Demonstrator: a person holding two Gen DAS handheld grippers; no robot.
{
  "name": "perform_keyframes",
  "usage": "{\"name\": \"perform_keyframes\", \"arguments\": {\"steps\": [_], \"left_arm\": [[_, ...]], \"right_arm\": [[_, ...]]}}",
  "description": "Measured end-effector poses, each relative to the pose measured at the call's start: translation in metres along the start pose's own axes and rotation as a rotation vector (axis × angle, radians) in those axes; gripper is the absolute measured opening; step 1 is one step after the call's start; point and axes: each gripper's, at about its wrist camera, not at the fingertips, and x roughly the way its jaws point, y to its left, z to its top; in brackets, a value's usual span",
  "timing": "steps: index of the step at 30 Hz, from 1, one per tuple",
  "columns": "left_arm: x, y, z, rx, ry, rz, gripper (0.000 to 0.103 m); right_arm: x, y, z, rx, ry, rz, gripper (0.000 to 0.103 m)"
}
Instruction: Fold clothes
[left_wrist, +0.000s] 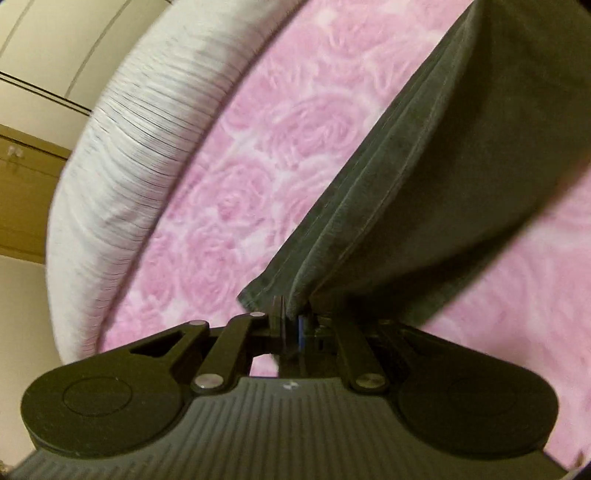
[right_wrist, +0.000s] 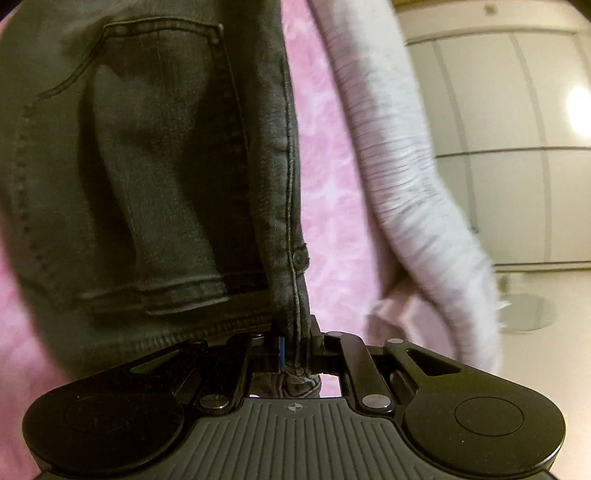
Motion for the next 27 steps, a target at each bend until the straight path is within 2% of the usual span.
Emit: {"name": "perform_keyframes", "arguments": {"steps": [4, 9, 10, 12, 14, 15, 16, 19, 24, 27], "left_arm": [[0.050, 0.002, 0.023, 0.004, 0.039, -0.036, 0.007], [0.085, -0.010, 0.038, 0.055, 0.067, 0.033, 0.011], [0.092, -0.013, 0.041, 0.065, 0.073, 0.047, 0.012], [0.106, -0.018, 0.047, 0.085, 0.084, 0.075, 0.024], [0.120, -0.023, 0.052, 0.106, 0.095, 0.104, 0.035], [0.121, -0.022, 0.051, 0.098, 0.090, 0.155, 0.037], [0.120, -0.019, 0.048, 0.082, 0.093, 0.192, 0.036], [0.111, -0.006, 0.034, 0.029, 0.098, 0.268, 0.036], [0.070, -0.005, 0.001, -0.024, 0.029, 0.263, 0.038], [0.040, -0.020, -0.021, -0.010, -0.050, 0.267, 0.044]], "right_arm": [[0.046, -0.001, 0.007, 0.016, 0.032, 0.068, 0.008], [0.081, -0.005, 0.008, 0.080, 0.042, 0.123, 0.010], [0.086, -0.004, 0.009, 0.088, 0.044, 0.125, 0.015], [0.094, 0.000, 0.013, 0.090, 0.050, 0.112, 0.022], [0.099, 0.003, 0.016, 0.094, 0.058, 0.089, 0.040], [0.096, 0.002, 0.015, 0.097, 0.066, 0.060, 0.044], [0.092, 0.000, 0.014, 0.121, 0.073, 0.041, 0.048], [0.077, -0.009, 0.012, 0.245, 0.091, 0.015, 0.050], [0.046, -0.016, 0.020, 0.353, 0.047, -0.055, 0.050], [0.000, -0.006, 0.039, 0.446, -0.058, -0.062, 0.050]]}}
